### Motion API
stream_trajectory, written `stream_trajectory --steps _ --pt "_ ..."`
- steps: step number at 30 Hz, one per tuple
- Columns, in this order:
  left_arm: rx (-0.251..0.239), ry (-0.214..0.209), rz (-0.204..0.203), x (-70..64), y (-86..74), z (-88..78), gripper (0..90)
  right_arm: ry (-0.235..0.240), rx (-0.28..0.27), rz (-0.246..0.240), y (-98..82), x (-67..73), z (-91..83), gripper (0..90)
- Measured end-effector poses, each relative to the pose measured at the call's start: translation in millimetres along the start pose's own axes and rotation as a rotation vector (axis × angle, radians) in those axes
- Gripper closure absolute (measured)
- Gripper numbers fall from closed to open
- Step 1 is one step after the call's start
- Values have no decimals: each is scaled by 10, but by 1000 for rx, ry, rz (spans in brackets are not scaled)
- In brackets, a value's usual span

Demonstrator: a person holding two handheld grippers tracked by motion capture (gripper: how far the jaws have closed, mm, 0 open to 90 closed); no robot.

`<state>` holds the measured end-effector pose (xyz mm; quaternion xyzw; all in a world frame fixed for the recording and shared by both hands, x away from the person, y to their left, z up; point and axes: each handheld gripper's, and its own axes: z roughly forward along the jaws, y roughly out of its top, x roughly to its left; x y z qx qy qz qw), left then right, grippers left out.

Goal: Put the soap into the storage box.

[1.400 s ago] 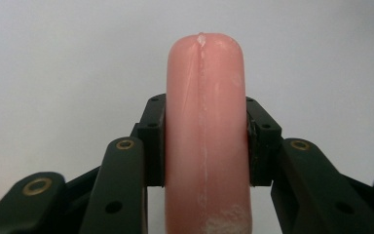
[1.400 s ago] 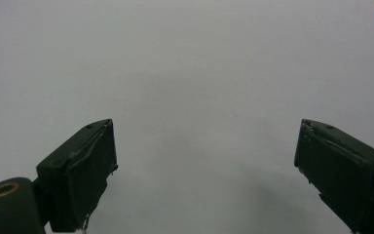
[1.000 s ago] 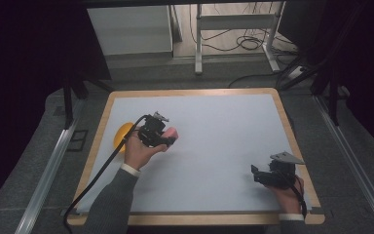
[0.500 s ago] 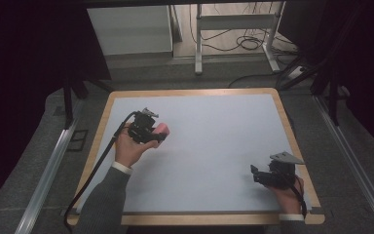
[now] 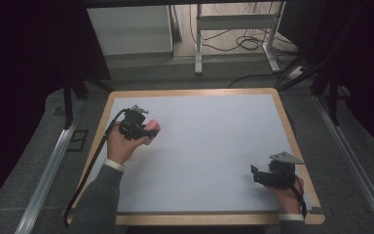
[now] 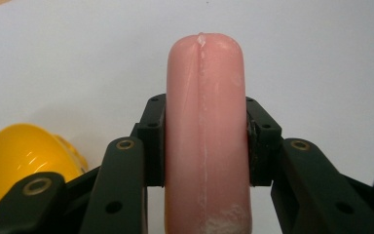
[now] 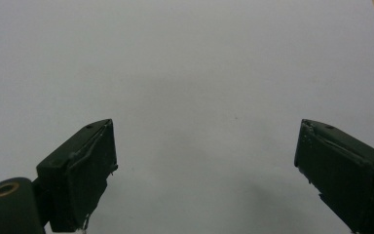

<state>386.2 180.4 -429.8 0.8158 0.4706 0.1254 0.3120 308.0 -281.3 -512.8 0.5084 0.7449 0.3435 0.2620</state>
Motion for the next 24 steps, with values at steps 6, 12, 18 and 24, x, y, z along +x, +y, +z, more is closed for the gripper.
stream_trajectory --steps 6,12,18,24 --pt "-2 17 -21 112 -36 -42 603 -1 1 0 0 1 2 79" --pt "-10 30 -53 236 -76 -89 602 -6 5 4 -4 -2 8 79" --pt "-4 49 -81 357 -118 -110 602 4 -1 -1 -1 6 6 79" --pt "-3 63 -98 440 -152 -130 602 3 -2 -1 0 5 0 79"
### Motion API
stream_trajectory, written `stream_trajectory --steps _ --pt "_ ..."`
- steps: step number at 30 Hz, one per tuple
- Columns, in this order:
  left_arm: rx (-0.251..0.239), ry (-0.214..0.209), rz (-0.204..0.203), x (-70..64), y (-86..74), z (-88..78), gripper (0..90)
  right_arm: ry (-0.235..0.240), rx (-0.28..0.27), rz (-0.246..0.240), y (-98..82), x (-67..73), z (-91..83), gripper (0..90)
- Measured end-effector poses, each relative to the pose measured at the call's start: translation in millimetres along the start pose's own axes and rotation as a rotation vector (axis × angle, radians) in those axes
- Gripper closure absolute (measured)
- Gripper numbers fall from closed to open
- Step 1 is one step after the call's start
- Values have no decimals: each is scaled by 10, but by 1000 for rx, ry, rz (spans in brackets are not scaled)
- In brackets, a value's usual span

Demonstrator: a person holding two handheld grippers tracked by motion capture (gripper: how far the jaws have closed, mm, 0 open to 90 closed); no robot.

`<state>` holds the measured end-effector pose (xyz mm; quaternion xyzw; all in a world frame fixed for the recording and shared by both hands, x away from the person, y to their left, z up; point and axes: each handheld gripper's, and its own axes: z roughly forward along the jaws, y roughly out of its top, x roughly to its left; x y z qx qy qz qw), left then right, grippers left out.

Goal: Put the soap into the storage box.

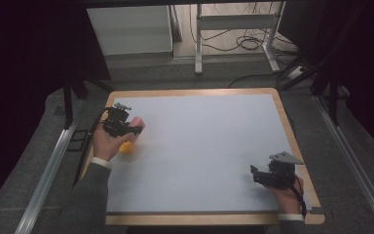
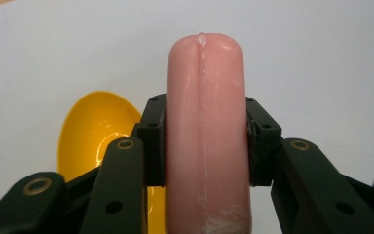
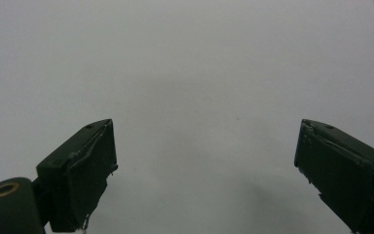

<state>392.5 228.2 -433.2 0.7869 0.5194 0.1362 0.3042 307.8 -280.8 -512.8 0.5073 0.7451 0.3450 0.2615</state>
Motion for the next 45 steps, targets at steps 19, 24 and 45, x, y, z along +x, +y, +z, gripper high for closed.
stream_trajectory --steps 19,24,45 --pt "34 36 -67 302 -122 84 603 -14 17 -13 -12 9 28 79" --pt "42 43 -90 374 -183 129 602 -14 19 -12 -12 8 29 79" --pt "94 69 -108 440 -325 328 602 -14 27 -16 -17 16 42 78"
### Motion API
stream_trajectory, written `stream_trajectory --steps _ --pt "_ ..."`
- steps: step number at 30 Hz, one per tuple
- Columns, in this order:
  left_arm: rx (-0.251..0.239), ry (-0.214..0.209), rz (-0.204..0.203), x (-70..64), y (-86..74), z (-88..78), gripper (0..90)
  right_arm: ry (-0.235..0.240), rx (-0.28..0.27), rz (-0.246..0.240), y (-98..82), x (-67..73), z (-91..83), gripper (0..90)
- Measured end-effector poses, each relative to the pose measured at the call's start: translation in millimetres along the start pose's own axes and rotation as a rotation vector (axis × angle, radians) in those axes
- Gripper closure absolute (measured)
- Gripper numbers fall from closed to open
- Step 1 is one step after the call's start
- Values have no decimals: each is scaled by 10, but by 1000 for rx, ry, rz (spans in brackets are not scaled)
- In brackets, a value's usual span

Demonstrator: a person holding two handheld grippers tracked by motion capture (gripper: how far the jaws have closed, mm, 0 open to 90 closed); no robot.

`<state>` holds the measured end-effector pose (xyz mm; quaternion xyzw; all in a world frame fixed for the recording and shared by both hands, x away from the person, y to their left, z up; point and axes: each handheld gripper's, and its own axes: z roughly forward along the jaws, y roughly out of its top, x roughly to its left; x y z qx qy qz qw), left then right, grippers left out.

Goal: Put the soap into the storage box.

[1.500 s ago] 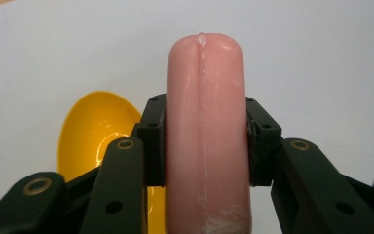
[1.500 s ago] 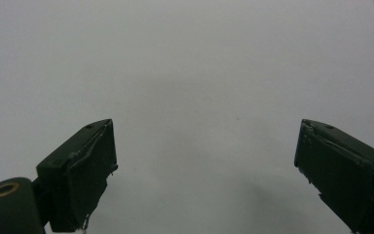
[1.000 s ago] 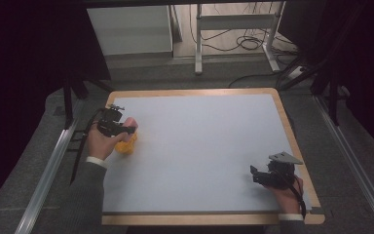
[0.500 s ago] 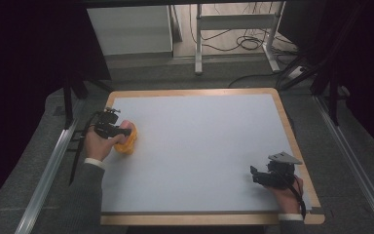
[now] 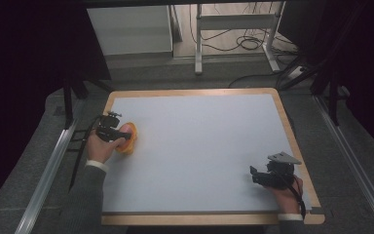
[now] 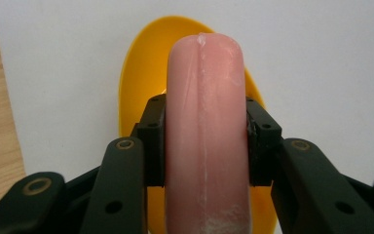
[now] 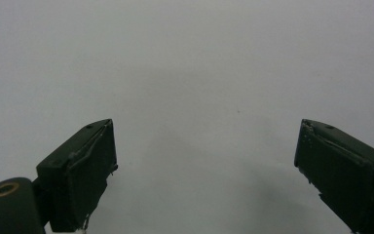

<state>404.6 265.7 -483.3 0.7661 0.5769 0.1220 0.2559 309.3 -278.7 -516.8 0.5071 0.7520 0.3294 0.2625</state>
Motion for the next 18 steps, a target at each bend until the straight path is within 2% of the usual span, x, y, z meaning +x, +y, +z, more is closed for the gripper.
stream_trajectory --steps 2,4,5,6,8,9,10,11,13,16,18 --pt "1 1 1 2 -13 10 594 0 0 0 0 2 -2 79" --pt "-41 8 -8 5 -24 -28 483 1 -1 -2 0 2 -1 79" --pt "-82 16 -12 -2 -18 -114 454 0 0 -1 0 1 0 78" --pt "-82 16 -12 -2 -18 -114 432 0 0 -1 0 1 0 78" --pt "-110 8 16 -36 -11 -213 385 -3 1 -5 -4 -1 9 78" --pt "-110 8 16 -36 -11 -213 361 -3 1 -5 -4 -1 9 78" --pt "-135 20 35 -63 -17 -280 334 -2 2 -6 -2 6 6 78" --pt "-135 20 35 -63 -17 -280 316 -5 -1 -4 1 12 1 79" --pt "-171 11 48 -91 -35 -355 304 -8 -9 -9 4 15 -4 79" --pt "-199 3 57 -125 -79 -433 276 -1 -24 -15 19 28 -22 79" --pt "-223 -20 74 -173 -137 -490 268 1 -25 -17 22 34 -21 78"
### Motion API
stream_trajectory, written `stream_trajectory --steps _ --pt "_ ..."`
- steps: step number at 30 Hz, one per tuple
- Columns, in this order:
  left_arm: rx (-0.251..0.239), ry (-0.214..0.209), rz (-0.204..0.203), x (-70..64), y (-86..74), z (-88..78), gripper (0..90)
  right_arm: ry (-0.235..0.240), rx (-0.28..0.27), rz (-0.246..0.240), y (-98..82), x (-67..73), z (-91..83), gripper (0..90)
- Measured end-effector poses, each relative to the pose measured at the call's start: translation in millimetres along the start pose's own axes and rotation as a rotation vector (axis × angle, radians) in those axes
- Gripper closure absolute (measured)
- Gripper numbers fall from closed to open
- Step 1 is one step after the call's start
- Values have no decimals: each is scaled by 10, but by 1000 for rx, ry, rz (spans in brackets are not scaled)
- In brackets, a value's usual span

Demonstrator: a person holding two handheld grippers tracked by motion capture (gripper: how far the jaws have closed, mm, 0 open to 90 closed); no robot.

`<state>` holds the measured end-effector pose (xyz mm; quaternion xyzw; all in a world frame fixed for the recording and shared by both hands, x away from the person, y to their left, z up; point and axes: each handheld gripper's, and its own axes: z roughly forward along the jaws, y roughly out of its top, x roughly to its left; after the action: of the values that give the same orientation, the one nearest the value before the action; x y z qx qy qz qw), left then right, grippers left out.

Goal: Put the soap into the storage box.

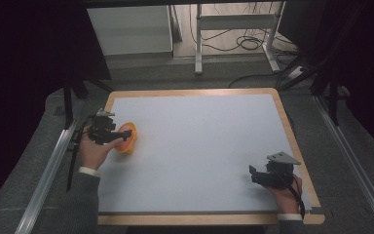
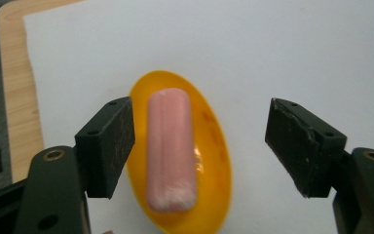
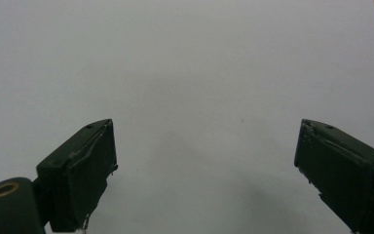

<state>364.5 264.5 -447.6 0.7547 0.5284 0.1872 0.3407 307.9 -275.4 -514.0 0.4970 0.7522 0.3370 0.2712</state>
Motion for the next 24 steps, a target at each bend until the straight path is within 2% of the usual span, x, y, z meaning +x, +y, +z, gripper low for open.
stream_trajectory --steps 1,4,5,10,13,15,16,19,20,22,24 --pt "-12 -15 16 -51 -44 -49 263 5 3 -4 1 6 5 79" --pt "-30 -19 38 -119 -106 -104 267 7 2 -5 3 12 14 79" --pt "-38 -53 48 -176 -171 -140 266 7 4 -6 3 13 14 79" --pt "-56 -114 41 -271 -349 -209 264 8 1 -9 6 16 9 78" --pt "-56 -126 50 -317 -430 -232 257 5 0 -10 7 13 6 79" --pt "-62 -152 41 -342 -521 -247 254 3 2 -9 7 7 5 78" --pt "-53 -162 40 -357 -616 -242 252 3 2 -10 6 7 5 79" --pt "-42 -158 33 -360 -711 -221 252 3 5 -14 7 17 9 79" --pt "-39 -151 22 -369 -798 -181 252 5 4 -16 7 20 11 79" --pt "-31 -141 33 -379 -837 -160 252 5 5 -18 7 25 15 79" --pt "-24 -130 39 -385 -942 -117 252 3 8 -20 5 25 21 78"
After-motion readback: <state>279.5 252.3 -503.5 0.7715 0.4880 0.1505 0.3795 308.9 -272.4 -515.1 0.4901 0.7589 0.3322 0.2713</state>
